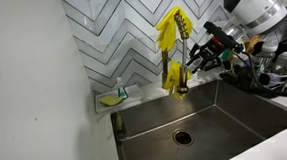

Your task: Hang the yellow gloves over the faucet

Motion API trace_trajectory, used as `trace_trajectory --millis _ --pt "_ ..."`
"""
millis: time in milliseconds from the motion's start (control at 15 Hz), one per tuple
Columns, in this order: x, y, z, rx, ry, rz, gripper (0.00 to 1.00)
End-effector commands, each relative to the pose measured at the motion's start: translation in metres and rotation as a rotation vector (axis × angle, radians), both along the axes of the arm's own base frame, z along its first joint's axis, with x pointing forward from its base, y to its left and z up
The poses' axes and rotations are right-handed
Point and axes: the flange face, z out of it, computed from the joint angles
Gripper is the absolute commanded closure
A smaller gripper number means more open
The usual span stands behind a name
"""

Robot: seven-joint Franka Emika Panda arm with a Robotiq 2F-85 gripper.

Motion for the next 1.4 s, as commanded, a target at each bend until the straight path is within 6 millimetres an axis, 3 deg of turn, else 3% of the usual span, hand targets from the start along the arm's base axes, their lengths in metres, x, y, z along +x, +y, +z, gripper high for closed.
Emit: trace_trajectory --millis 0,133,333,400,467,1067,1133,1200,1333 --pt "0.003 0.005 0.001 0.012 0.038 -0.003 0.84" --pt "0.004 0.004 0.004 0.017 0.039 -0.012 0.99" --pt "0.006 0.004 0.008 0.019 0.028 -0.019 1.0" --pt "0.008 0.004 0.009 0.025 0.021 -0.023 0.74" --pt "0.009 0.004 0.01 0.029 0.015 -0.023 0.73" --pt "0.013 0.017 -0.005 0.037 -0.001 0.002 0.06" --pt "0.013 0.019 -0.007 0.039 0.006 0.006 0.11" --pt "0.013 0.021 -0.01 0.037 0.008 0.009 0.41" --pt "0.013 0.022 -0.012 0.034 0.014 0.01 0.37"
